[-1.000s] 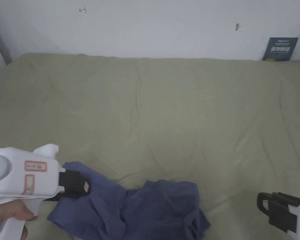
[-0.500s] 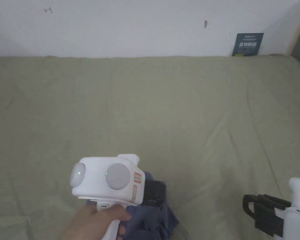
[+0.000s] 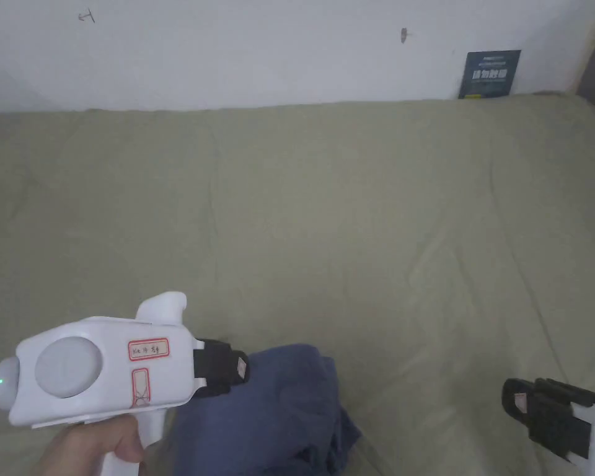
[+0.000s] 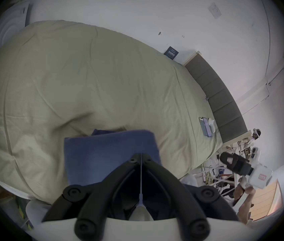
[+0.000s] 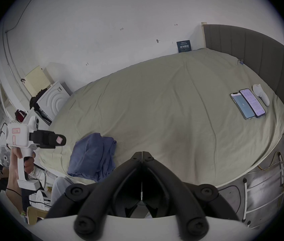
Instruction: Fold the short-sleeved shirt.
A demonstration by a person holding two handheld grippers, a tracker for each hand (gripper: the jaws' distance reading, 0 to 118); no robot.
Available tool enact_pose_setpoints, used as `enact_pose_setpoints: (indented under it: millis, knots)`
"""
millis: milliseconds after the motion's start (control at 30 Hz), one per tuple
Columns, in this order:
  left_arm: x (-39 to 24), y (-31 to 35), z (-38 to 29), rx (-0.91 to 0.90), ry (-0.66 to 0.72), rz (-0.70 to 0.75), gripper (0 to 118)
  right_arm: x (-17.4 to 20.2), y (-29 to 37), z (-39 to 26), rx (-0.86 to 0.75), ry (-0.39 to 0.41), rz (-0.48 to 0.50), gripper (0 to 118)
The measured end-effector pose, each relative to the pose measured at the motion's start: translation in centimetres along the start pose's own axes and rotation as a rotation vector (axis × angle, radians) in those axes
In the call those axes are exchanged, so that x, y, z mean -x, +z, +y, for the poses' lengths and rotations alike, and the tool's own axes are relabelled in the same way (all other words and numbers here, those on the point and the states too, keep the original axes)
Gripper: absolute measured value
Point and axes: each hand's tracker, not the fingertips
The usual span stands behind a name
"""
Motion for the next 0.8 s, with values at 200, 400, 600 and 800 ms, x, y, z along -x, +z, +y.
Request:
enact_pose_setpoints:
  millis: [200, 400, 600, 800]
  knots:
    - [-0.2, -6.7, -1.6, 0.116, 0.037, -0.042, 0, 0.6, 0.4, -0.3, 0.001, -0.002, 0.009, 0]
    - [-1.5, -13.7, -3.5, 0.189, 0.047, -0.182, 0, 0.7, 1.4, -0.7, 0.012, 0.015, -0.014, 1]
    - [1.4, -13.3, -3.9, 0.176, 0.17, -0.249, 0, 1.6, 0.3, -0.7, 0.052, 0.04, 0.003, 0]
    - [3.1, -4.3, -2.3, 0.066, 0.083, -0.223, 0, 5.5, -5.6, 0.6, 0.165, 0.059, 0.26, 0]
